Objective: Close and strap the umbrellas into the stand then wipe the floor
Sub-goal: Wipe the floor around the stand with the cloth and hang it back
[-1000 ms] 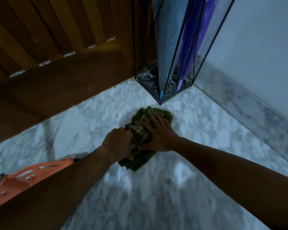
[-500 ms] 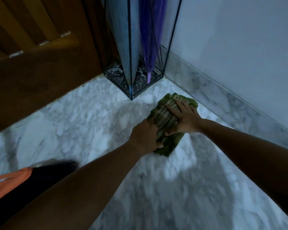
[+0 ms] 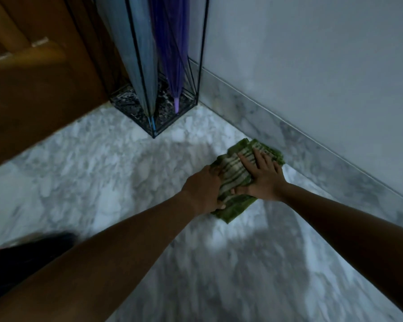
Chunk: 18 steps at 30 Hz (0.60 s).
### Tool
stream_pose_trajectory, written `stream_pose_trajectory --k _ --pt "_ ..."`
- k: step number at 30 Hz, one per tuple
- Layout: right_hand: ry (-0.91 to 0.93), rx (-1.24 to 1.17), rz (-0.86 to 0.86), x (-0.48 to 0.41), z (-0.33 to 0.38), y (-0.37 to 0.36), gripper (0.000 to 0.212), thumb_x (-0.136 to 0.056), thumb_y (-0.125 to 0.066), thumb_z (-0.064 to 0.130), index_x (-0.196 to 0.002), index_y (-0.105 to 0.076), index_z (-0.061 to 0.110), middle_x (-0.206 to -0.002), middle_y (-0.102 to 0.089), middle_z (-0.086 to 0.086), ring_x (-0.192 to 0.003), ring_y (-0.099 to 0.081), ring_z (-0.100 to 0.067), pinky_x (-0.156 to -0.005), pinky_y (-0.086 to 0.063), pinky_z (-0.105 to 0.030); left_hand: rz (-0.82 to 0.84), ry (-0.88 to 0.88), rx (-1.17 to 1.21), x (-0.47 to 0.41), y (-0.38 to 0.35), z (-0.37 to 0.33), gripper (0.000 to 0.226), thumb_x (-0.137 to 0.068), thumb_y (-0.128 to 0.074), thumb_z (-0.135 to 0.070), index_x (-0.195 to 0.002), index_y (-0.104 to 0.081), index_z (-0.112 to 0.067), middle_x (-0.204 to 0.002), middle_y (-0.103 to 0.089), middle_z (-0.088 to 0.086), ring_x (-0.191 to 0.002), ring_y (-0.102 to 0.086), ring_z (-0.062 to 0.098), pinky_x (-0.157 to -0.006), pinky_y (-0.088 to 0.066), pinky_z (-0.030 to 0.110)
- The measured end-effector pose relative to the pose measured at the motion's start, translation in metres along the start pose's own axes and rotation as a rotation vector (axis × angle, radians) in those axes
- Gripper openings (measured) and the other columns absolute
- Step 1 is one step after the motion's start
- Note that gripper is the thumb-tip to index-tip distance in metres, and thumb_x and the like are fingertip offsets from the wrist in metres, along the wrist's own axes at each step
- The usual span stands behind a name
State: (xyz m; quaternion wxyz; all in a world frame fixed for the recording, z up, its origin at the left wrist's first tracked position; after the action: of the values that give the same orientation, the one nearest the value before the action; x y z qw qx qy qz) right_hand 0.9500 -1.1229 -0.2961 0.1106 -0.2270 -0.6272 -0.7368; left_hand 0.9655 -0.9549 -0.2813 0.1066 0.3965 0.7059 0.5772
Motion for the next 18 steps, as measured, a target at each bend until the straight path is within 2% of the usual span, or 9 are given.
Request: stream_pose_trajectory --k 4,8,12,18 --pt "-0.041 0.017 0.046 0.028 -0.001 -0.014 0.111 -0.072 -0.054 0.087 -0.154 0.010 0.051 -0.166 0.025 -0.003 -0.153 0.019 -0.029 -0.123 0.004 -0.051 0.022 -0.067 -0.045 0.018 -0.011 -0.013 0.090 -0.083 -0.070 -0.051 -0.152 -0.027 -0.013 -0.160 -0.026 0.006 -0.145 -0.027 0.027 -0.110 -0.039 0.041" --pt "-0.051 0.053 0.095 0.044 0.012 -0.021 0.113 -0.072 -0.054 0.087 -0.155 0.013 0.048 -0.165 0.027 -0.008 -0.153 0.020 -0.034 -0.122 0.003 -0.056 0.045 -0.103 -0.053 0.037 -0.013 -0.011 0.088 -0.083 -0.069 -0.053 -0.151 -0.030 -0.014 -0.155 -0.034 0.006 -0.140 -0.034 0.026 -0.105 -0.045 0.044" --pt "-0.028 0.075 0.124 0.049 0.044 -0.021 0.118 -0.070 -0.056 0.087 -0.155 0.015 0.047 -0.164 0.028 -0.011 -0.152 0.018 -0.039 -0.121 -0.001 -0.060 0.060 -0.087 -0.068 0.056 -0.009 0.005 0.078 -0.074 -0.073 -0.059 -0.135 -0.047 -0.018 -0.132 -0.053 0.007 -0.121 -0.054 0.025 -0.090 -0.053 0.041" --pt "0.093 0.111 0.106 0.049 0.108 -0.027 0.120 -0.070 -0.059 0.086 -0.156 0.014 0.045 -0.164 0.027 -0.014 -0.152 0.018 -0.042 -0.120 0.002 -0.061 0.088 0.038 -0.144 0.099 0.002 0.048 0.065 -0.070 -0.076 -0.061 -0.116 -0.061 -0.017 -0.112 -0.063 0.005 -0.097 -0.065 0.023 -0.082 -0.055 0.035"
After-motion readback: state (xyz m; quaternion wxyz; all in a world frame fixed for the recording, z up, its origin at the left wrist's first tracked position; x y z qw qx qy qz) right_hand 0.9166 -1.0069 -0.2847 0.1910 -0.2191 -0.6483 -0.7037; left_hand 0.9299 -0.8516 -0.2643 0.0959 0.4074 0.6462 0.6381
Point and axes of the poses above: each hand's wrist, its own x-axis away from the middle knuckle, its own y-axis out of the back of the hand, z = x × y, the point moved 7 cm from there along -x, towards the middle knuckle
